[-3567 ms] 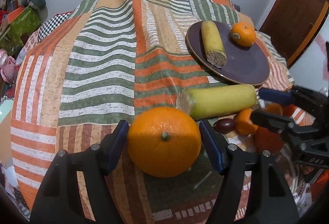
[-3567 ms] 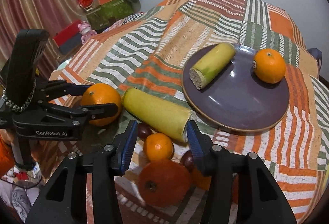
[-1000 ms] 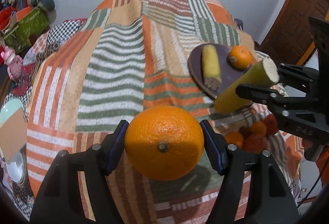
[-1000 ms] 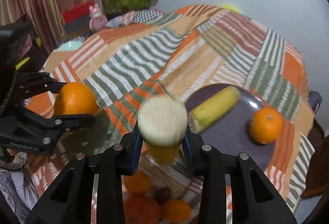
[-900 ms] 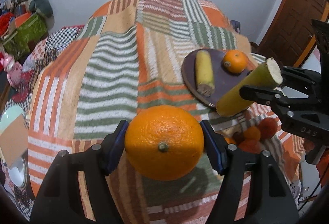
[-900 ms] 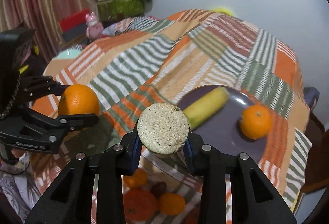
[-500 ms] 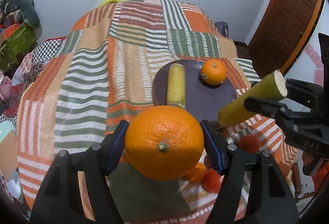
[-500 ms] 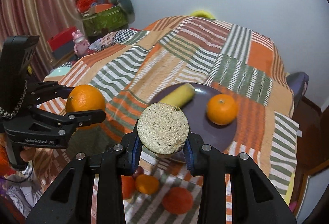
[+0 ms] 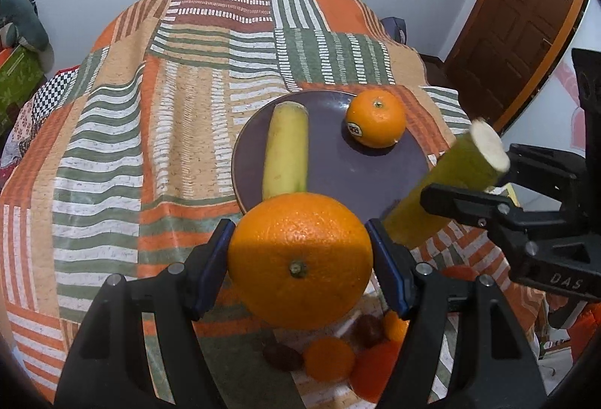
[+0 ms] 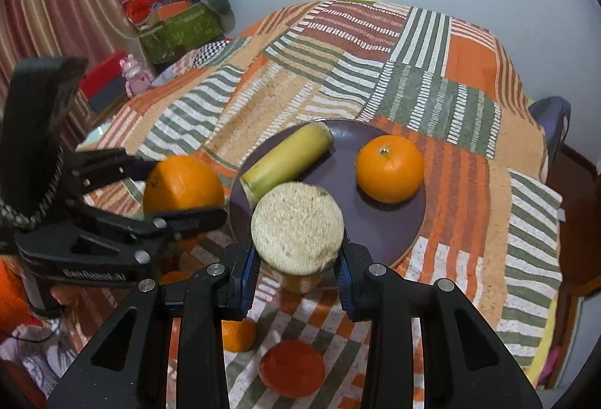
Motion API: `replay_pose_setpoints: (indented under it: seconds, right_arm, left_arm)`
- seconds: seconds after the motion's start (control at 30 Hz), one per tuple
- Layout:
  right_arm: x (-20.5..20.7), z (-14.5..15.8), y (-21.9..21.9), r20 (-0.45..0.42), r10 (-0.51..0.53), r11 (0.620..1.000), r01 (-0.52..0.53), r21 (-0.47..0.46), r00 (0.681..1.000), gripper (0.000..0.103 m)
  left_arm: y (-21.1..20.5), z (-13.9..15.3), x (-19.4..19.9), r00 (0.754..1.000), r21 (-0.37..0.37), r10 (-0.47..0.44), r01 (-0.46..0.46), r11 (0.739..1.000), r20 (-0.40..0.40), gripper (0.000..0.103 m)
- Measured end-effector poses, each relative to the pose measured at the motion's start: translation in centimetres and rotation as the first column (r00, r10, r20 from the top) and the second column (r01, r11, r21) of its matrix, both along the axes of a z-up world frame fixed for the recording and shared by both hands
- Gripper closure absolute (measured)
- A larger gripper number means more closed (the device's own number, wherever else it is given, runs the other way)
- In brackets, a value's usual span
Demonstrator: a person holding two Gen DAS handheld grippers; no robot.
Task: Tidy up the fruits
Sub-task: 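Carry the gourd to the plate and lay it beside the first gourd with the right tool, then lower the held orange onto the gourds on the plate and open the left tool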
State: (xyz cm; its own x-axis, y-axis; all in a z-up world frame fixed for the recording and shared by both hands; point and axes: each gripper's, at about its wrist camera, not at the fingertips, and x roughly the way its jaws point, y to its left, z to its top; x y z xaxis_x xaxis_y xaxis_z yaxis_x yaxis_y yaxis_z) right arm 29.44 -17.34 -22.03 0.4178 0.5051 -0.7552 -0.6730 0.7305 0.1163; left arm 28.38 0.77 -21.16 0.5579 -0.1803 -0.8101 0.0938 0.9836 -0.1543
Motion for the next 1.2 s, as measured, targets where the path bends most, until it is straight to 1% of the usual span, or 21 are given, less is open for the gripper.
replay_pose_setpoints:
  seconds: [0.23,0.37,0.43,0.5,0.57,0.67,0.8,0.97,1.07,1.2]
  right_arm:
    - [2.8,-1.3,1.6,-0.025,-0.008,1.0,0.008,0.022,1.0,0.071]
    - [4.7,-2.2,2.3,-0.07,-0.023,0.999,0.026,0.038,0.997,0.071]
    - [5.3,-2.7,2.7,-0.087,-0.03,0.999,0.033,0.033,0.996,0.071]
    - [5.6,-3.2,3.3,-0.088,-0.032,0.999,0.032,0.007,0.996,0.071]
    - [5.5,-3.7,3.8,-0.075,-0.033,0.999,0.031,-0.031,0.997,0.071]
    - [5.1,-3.9,3.4,-0.049,-0.05,0.998,0.047,-0.047,0.998,0.07]
    - [4.8,-2.8,1.7,-0.04,-0.065,0.998,0.064,-0.025,0.997,0.069]
    - [3.6,-1.1,-0.4,0.026,-0.079,0.996,0.08,-0.035,0.997,0.068]
    - [2.8,-0.4,-1.7,0.067,-0.096,0.994,0.099,-0.05,0.993,0.064]
    - [2.1,0.1,-3.2,0.102,-0.108,0.991,0.115,-0.061,0.989,0.061]
  left_arm:
    - [1.7,-0.2,0.8,0.999,-0.002,0.032,-0.032,0.999,0.002,0.034]
    - [2.3,-0.2,1.0,0.999,-0.003,0.042,-0.042,0.999,0.007,0.033]
    - [2.4,-0.2,1.1,0.999,-0.003,0.045,-0.045,0.999,0.01,0.034]
    - [2.5,-0.2,1.1,0.999,-0.003,0.044,-0.044,0.999,0.011,0.034]
    - [2.4,-0.2,1.2,0.999,-0.001,0.042,-0.042,0.999,0.01,0.034]
    - [2.4,-0.2,1.4,0.999,0.001,0.038,-0.038,0.999,0.008,0.034]
    - [1.7,0.0,1.5,1.0,0.005,0.027,-0.027,1.0,0.006,0.034]
    - [0.1,0.6,1.7,1.0,0.017,-0.004,0.004,1.0,0.016,0.033]
    - [-1.1,0.7,2.1,1.0,0.024,-0.02,0.02,1.0,0.015,0.033]
    - [-2.5,0.0,3.5,0.999,0.019,-0.039,0.04,0.999,-0.011,0.033]
